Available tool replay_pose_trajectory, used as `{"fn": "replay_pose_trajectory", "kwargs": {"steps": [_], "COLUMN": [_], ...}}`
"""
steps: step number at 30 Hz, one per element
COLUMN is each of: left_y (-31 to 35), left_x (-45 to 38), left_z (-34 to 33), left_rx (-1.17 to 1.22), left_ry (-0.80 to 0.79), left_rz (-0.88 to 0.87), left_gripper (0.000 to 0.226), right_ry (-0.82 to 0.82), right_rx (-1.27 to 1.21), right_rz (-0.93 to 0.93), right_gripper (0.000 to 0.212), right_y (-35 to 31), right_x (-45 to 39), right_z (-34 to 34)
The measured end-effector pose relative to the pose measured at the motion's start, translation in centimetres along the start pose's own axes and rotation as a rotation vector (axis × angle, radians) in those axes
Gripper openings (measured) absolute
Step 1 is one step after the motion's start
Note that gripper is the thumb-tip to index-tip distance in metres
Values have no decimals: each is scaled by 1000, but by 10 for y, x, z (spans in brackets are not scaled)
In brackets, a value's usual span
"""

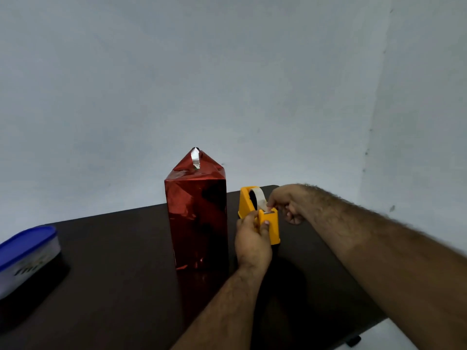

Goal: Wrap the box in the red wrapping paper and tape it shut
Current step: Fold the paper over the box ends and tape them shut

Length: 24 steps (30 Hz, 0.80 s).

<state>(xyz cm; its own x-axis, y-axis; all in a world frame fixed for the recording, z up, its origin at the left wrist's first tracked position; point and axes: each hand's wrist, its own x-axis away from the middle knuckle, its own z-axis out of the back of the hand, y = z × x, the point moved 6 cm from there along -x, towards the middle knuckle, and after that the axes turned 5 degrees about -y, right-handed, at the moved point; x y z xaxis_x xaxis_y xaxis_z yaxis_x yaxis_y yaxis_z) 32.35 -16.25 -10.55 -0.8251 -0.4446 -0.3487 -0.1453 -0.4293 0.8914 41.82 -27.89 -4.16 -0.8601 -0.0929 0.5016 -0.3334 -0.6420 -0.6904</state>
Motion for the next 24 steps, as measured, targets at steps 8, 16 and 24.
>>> {"fn": "replay_pose_trajectory", "kwargs": {"steps": [8, 16, 24], "left_y": [0, 2, 2], "left_x": [-3, -2, -2], "left_z": [0, 2, 3], "left_rx": [-28, -31, -34], "left_ry": [-47, -58, -59], "left_rz": [43, 48, 62], "left_gripper": [39, 40, 42], "right_ry": [21, 84, 270], "right_rx": [-188, -272, -461], "right_rz": [105, 137, 252], "right_gripper": [23, 7, 24], "right_y": [-5, 29, 47], "right_x": [25, 36, 47], "right_z": [5, -10, -15]}}
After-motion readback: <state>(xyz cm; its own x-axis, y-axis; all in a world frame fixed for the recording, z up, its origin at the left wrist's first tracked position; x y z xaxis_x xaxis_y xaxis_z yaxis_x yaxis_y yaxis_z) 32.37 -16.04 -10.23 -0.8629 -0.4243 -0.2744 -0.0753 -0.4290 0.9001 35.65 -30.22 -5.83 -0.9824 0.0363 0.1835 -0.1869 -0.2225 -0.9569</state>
